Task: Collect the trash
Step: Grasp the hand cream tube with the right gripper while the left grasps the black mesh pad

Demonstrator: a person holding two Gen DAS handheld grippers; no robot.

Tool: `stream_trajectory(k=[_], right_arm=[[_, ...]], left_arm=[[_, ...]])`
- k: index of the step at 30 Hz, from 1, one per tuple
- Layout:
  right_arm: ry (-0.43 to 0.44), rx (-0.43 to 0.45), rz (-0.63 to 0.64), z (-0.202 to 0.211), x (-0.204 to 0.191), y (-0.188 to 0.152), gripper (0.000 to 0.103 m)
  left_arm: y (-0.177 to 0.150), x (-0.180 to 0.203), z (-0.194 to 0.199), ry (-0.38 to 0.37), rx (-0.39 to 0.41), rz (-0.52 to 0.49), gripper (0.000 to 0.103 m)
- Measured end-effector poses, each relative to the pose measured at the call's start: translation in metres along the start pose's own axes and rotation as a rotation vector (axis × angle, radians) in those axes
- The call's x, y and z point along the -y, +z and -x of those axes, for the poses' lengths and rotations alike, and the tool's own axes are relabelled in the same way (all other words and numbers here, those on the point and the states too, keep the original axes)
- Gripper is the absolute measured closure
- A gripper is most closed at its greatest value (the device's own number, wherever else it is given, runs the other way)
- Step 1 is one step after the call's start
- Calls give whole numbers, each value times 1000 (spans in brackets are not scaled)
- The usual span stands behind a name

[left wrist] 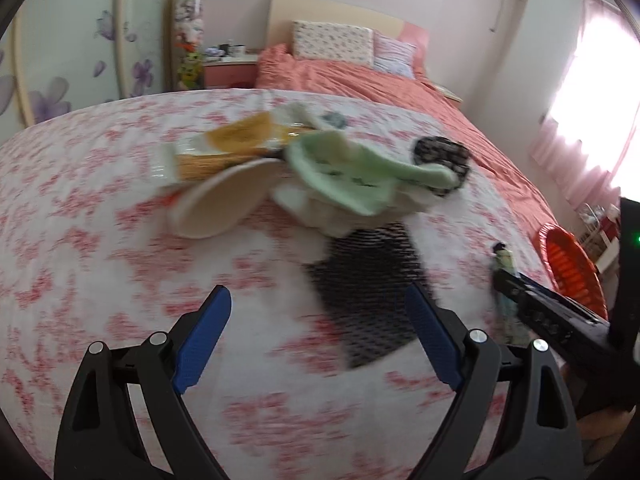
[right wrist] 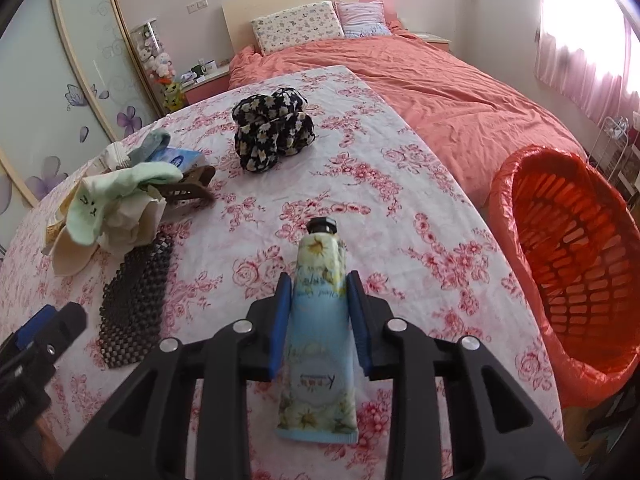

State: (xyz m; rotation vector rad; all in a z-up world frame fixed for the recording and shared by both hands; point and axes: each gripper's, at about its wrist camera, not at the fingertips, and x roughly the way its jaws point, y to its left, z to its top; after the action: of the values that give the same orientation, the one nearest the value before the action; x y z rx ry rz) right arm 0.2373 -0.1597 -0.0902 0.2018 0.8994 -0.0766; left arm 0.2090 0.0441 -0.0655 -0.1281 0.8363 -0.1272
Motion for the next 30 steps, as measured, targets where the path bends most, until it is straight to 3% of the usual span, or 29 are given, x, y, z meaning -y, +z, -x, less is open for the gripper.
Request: stream_trajectory(k=[5, 10, 14, 15, 16, 19, 27, 30], right_arm=[[0, 7, -1, 2, 7, -1, 74], [7, 10, -6, 3, 10, -2, 74], [8, 10, -5, 3, 11, -3, 74], [10, 9, -6, 3, 11, -3, 75], [11, 9, -6, 3, 11, -3, 75], [24, 8, -7, 3, 10, -3, 75], [36, 13, 26, 0, -4, -3, 74], [39, 12, 31, -1, -7, -2, 74]], left_arm=[[6, 29, -13, -16, -22, -43, 15], [6, 42, -28, 54, -30, -90, 18], [4, 39, -35, 77, -55, -78, 44], [3, 37, -32, 89, -43, -78, 58], [3, 35, -32, 93, -43, -78, 66], [4, 19, -28, 49, -47, -47, 84], [0, -14, -17, 43, -46, -27, 85], [-1, -10, -18, 37, -41, -31, 79]])
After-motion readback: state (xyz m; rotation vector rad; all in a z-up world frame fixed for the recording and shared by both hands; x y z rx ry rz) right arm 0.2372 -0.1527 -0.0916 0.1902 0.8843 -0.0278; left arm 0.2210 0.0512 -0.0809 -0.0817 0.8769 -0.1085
